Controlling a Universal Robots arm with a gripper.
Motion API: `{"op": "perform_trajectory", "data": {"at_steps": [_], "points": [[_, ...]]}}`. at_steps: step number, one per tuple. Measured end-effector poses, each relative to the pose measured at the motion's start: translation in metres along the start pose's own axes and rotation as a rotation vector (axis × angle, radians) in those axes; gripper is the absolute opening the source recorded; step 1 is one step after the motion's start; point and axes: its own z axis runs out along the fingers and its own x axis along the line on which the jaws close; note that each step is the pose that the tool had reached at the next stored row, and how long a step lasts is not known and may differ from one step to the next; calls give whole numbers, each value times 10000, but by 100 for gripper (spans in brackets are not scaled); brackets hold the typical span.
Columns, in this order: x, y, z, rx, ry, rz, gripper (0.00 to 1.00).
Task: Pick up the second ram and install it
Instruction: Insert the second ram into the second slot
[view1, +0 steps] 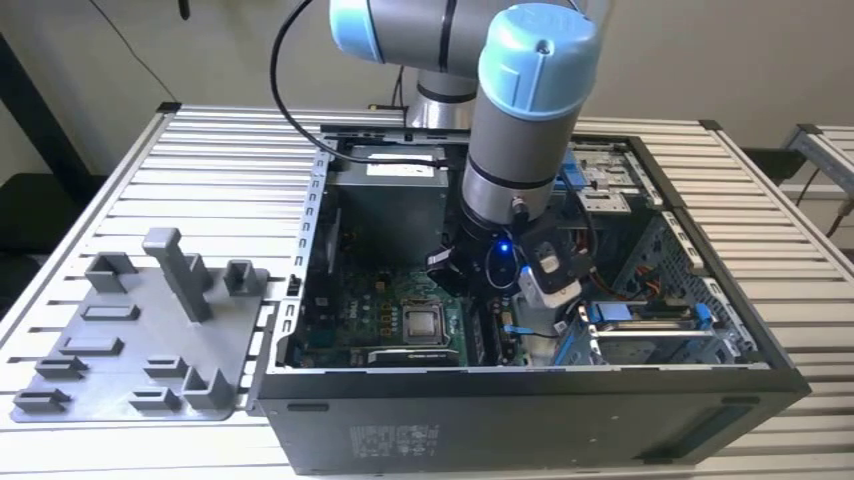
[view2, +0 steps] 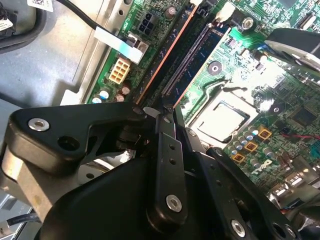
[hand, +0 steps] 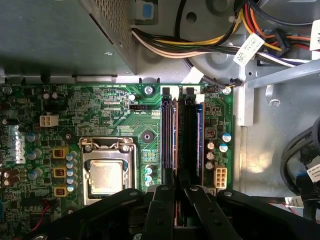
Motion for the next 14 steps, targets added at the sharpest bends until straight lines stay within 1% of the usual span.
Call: {"op": "perform_trajectory", "data": {"at_steps": [3,7,13,14], "points": [[0,0,17,-3,-1,-1,14],[1,-2,72,2,1,-1,14],[1,-3,80,-4,-1,0,14],[1,-3,82,-7,-2,0,16]]}}
